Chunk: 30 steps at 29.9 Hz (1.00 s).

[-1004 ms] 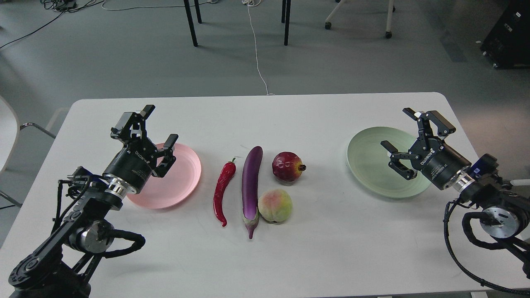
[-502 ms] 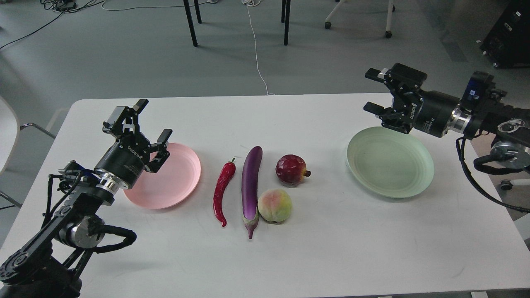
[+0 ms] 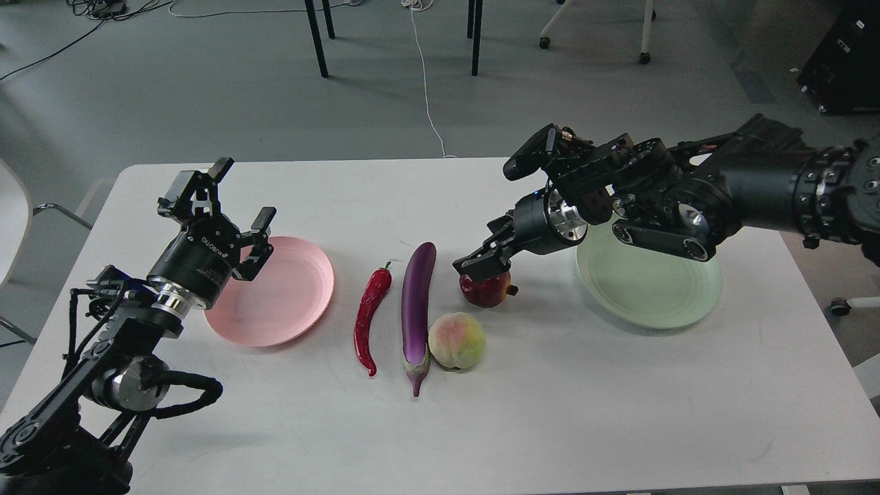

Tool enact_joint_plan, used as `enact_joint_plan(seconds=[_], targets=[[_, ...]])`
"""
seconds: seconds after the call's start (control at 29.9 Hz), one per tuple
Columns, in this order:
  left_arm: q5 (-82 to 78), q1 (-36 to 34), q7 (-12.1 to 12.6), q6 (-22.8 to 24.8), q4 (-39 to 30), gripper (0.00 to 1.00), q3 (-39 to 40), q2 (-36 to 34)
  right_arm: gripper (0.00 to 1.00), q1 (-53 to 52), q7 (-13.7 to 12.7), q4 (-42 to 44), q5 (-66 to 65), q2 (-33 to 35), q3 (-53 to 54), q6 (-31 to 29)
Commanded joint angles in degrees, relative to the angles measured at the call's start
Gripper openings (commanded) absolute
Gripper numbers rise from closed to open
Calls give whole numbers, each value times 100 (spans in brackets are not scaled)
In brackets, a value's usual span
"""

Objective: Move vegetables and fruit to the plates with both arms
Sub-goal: 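Move the right gripper over the red pomegranate, then grasp the red pomegranate with the right gripper and lift it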

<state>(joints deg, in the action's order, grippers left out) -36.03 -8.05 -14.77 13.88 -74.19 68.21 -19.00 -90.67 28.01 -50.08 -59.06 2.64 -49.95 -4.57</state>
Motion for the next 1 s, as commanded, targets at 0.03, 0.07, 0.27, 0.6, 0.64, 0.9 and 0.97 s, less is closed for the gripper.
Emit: enact_joint_plan(seconds=[0.03,0.07,0.27,0.6,0.64,0.9,0.97], targets=[[0,-3,10,1,-16,98,17,-7,99,181,-1,323,0,-264,-358,317],[0,-3,1,1,-16,98,17,-7,99,190,-1,332,-9,-264,-358,317],[0,5,10,-8,-16,98,43,2,99,313,-1,525,-18,-264,-384,317],[0,5,10,-8,-16,98,61,2,99,568,-1,613,0,-264,-366,361],[0,14,1,-8,-16,98,61,2,99,603,-1,639,0,-264,-366,361],[0,14,10,-8,-16,98,61,2,95,717,-1,648,0,-264,-375,378],[0,14,1,-8,-16,98,61,2,92,735,-1,631,-9,-264,-384,378]])
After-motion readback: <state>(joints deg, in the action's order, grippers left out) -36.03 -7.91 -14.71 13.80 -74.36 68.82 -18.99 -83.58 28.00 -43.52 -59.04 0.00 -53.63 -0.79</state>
